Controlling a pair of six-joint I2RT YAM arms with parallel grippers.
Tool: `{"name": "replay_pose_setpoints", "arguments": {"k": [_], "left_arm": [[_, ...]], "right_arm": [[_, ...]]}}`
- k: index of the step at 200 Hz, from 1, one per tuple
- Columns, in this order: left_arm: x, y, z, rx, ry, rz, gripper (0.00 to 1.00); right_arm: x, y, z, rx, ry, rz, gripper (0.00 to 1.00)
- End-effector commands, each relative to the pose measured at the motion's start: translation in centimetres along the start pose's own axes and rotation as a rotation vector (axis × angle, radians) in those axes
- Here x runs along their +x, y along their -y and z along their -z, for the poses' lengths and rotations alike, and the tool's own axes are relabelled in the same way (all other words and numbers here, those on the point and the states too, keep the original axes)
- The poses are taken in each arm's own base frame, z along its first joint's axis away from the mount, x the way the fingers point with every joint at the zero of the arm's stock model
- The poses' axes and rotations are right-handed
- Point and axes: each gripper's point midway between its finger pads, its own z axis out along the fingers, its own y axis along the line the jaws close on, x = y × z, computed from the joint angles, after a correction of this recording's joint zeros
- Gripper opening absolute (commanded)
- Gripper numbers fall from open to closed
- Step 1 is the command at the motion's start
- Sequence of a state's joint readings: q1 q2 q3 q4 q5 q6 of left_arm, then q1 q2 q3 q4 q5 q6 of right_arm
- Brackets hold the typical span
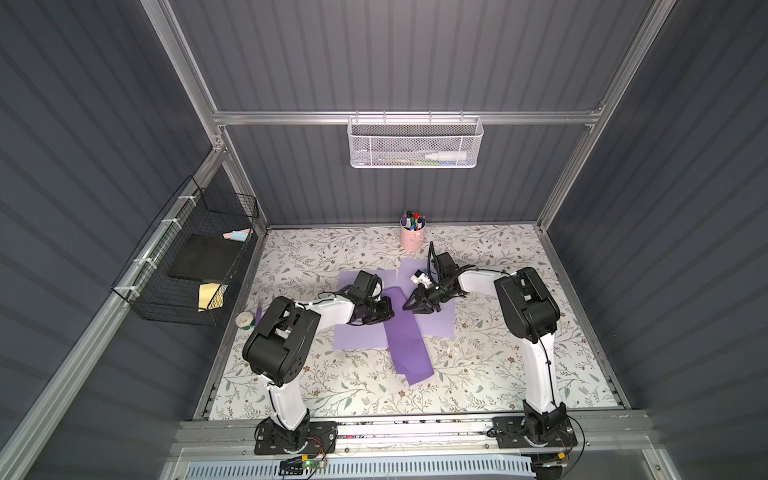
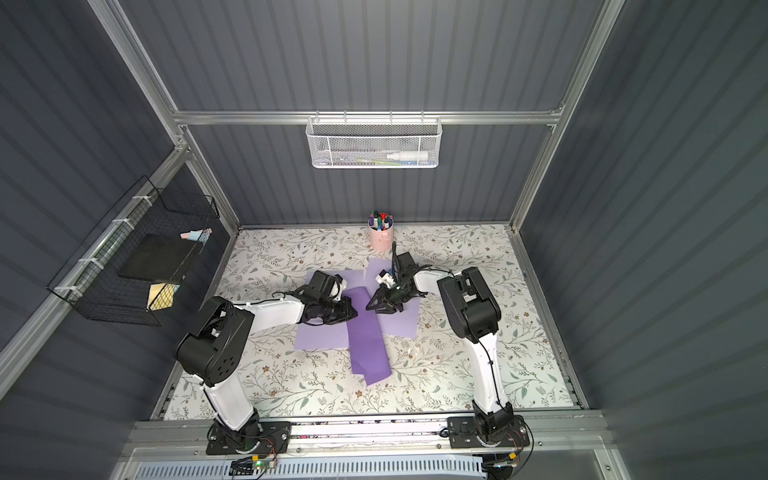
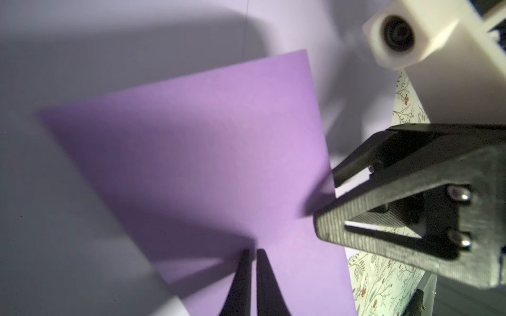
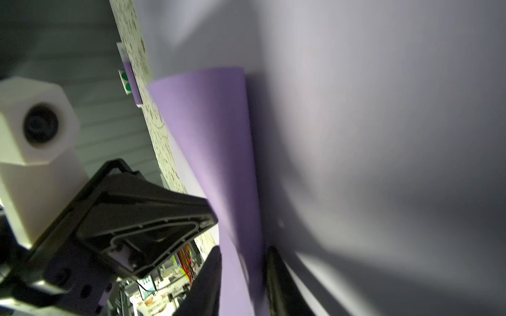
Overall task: Fold the rectangular paper in half along the long edge
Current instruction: Fold the paper.
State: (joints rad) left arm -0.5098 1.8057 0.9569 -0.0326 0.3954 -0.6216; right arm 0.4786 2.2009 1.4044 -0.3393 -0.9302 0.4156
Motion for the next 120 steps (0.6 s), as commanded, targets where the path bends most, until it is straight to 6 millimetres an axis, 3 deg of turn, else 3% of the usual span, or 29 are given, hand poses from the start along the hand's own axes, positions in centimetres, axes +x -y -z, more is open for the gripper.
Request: {"name": "replay_pose_setpoints", "arguments": {"k": [1, 52, 120], "left_arm": [[0.7, 0.1, -0.2, 0.009, -0.021, 0.006, 0.11], [0.8, 0.6, 1.2, 0.012, 0.001, -0.001, 0.14], [1.4, 0.0, -0.5, 0.008, -0.025, 0.019, 0.12]], "right_arm": [[0.2, 0.2, -0.5, -0.016, -0.021, -0.009, 0.4], [1.6, -0.1, -0.1, -0.041, -0.011, -0.026, 0.44], [4.7, 0.3, 0.1, -0.023, -0.006, -0.047, 0.42]]}}
